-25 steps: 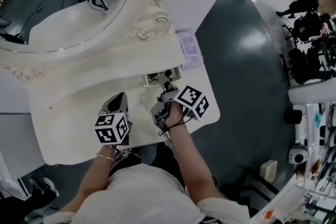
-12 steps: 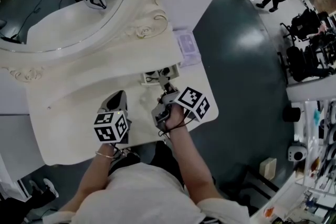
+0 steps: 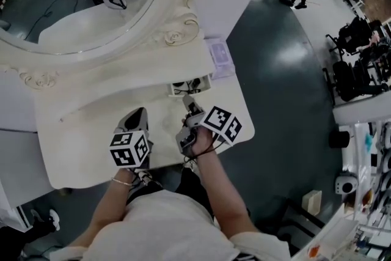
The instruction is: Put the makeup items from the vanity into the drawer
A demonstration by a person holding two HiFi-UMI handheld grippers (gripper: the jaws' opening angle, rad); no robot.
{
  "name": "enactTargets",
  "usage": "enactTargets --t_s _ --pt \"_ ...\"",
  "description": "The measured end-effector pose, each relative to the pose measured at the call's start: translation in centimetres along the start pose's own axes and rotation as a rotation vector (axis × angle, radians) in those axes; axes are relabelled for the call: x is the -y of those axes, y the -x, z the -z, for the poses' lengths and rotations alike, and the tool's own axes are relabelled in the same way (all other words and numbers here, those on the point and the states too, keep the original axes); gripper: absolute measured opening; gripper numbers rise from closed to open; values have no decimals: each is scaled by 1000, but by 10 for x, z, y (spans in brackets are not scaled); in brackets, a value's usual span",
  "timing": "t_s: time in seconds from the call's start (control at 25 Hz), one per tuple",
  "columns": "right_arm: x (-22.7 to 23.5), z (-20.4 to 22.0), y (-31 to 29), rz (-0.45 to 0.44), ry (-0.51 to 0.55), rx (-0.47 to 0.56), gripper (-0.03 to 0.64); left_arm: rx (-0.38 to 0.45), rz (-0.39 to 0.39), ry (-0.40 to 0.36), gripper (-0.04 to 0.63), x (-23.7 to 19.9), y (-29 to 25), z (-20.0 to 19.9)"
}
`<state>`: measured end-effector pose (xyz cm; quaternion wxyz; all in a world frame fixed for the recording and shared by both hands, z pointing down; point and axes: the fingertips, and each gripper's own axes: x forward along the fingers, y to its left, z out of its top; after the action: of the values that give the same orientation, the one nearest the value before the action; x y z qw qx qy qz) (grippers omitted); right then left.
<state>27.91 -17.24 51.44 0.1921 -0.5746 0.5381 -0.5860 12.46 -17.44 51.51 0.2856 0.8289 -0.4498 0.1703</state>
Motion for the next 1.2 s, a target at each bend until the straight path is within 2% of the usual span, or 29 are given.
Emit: enactTargets --t_s 0.8,1.2 --pt "-29 61 46 -55 178 -64 26 105 -37 4 3 3 72 8" --pt "-55 93 62 -85 338 -13 21 149 -32 6 3 -8 99 1"
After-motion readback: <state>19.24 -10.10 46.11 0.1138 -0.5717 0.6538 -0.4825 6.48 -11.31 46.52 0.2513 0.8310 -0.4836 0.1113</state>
